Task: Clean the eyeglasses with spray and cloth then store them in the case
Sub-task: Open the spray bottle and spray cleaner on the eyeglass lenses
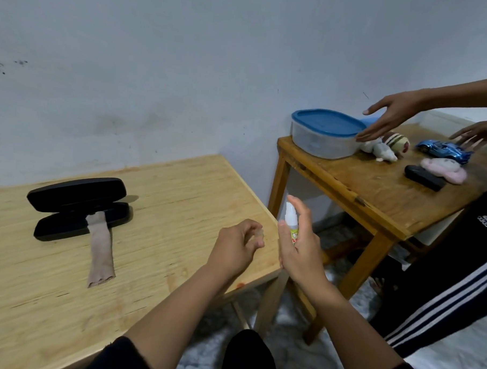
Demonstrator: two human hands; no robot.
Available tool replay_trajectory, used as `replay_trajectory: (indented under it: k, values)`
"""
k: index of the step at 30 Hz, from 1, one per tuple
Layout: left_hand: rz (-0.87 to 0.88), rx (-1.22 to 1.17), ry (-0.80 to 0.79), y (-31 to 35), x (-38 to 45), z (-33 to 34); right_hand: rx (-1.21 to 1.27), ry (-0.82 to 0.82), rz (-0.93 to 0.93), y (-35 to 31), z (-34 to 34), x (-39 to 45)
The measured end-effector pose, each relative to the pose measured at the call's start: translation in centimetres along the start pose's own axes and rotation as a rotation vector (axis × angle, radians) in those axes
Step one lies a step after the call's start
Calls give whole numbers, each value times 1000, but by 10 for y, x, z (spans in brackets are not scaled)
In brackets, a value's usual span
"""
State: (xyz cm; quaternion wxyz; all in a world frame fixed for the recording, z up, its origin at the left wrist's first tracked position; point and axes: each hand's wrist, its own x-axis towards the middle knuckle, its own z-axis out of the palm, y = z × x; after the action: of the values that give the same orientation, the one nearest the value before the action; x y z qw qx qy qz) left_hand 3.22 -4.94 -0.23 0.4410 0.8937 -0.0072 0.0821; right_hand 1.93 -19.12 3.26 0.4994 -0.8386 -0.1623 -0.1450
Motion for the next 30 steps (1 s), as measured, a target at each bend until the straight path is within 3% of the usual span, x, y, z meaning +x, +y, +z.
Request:
replay_trajectory:
  k: [7, 18, 25, 30]
  values:
    - [2, 78, -13, 4, -5, -16, -38, 18, -62, -11, 5, 3]
    - [52, 493, 221, -13, -6, -109, -16, 5, -220, -60, 38, 14]
    - [-81, 682, 372, -31, -39, -203, 44, -55, -323, -105, 98, 30]
    - [-215, 694, 492, -52, -83, -263, 117, -125, -406, -146, 147, 25]
